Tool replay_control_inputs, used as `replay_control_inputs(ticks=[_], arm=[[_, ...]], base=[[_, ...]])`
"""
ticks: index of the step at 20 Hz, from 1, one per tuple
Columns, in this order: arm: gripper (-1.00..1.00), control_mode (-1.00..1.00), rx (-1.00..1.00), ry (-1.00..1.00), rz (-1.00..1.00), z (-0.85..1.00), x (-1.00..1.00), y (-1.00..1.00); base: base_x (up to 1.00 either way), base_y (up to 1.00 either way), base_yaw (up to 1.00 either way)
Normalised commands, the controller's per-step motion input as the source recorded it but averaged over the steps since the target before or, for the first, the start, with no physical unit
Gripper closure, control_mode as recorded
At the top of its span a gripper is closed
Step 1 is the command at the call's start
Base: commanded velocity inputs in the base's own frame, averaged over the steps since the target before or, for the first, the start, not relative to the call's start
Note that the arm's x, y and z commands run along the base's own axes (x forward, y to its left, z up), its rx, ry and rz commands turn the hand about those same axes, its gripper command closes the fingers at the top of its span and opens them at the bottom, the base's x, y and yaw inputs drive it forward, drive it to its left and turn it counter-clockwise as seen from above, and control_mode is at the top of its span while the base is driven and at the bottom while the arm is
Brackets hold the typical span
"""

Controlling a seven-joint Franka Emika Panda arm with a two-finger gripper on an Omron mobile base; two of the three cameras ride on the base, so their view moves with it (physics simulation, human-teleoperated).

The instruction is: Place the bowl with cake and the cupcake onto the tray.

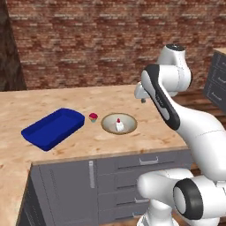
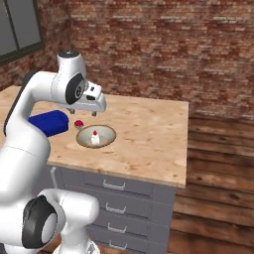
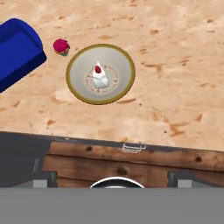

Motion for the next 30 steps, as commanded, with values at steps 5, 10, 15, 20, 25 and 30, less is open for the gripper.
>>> replay_control_inputs(ticks=[5, 10, 15, 20, 25, 30], arm=[[-1.0, 1.0, 0.0, 0.0, 0.0, 0.0, 0.0, 0.0], [-1.0, 1.0, 0.0, 0.0, 0.0, 0.0, 0.0, 0.0], [-1.0, 1.0, 0.0, 0.0, 0.0, 0.0, 0.0, 0.0], [-1.0, 1.0, 0.0, 0.0, 0.0, 0.0, 0.0, 0.0], [-1.0, 1.0, 0.0, 0.0, 0.0, 0.0, 0.0, 0.0], [-1.0, 1.0, 0.0, 0.0, 0.0, 0.0, 0.0, 0.0]], base=[[0.39, 0.52, -0.08], [0.45, 0.33, -0.04], [0.2, 0.0, 0.0], [0.26, 0.03, 0.0], [0.4, 0.31, -0.03], [0.33, 0.63, -0.04]])
